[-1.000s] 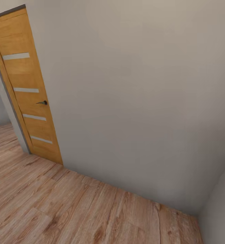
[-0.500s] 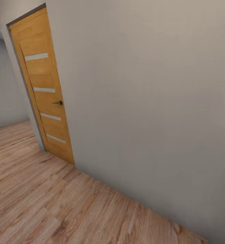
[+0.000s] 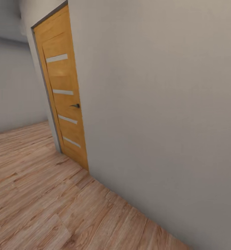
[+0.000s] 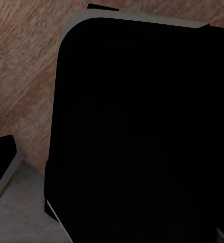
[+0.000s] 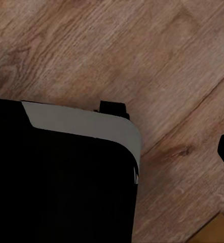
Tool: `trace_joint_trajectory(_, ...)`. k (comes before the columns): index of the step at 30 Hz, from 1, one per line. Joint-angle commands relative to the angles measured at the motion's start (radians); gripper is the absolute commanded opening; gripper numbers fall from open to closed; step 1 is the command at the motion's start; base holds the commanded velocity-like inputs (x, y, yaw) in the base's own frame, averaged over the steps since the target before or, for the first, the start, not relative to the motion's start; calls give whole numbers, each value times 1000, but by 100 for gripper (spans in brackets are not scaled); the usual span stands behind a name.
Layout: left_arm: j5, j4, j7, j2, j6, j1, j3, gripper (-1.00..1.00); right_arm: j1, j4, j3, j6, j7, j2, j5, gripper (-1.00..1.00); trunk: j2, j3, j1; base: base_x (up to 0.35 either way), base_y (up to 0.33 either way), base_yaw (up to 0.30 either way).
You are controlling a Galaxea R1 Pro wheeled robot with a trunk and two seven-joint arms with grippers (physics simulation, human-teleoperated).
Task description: Move the two storage containers from the living room to the garage. In the garage, place one container on the floor and stack the other container on top of it (either order is fine).
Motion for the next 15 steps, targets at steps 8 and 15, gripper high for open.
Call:
trace_joint_trajectory(8,15,0,2,0,-1,0,2,100,-1,3,12,-7,-3,-9,-13,100,0,-1,0,25,0,286)
trace_joint_trajectory(15,98,0,2,2,-1,0,0,100,-1,4,14,-5,-3,-9,73,100,0,-1,0,1,0,286)
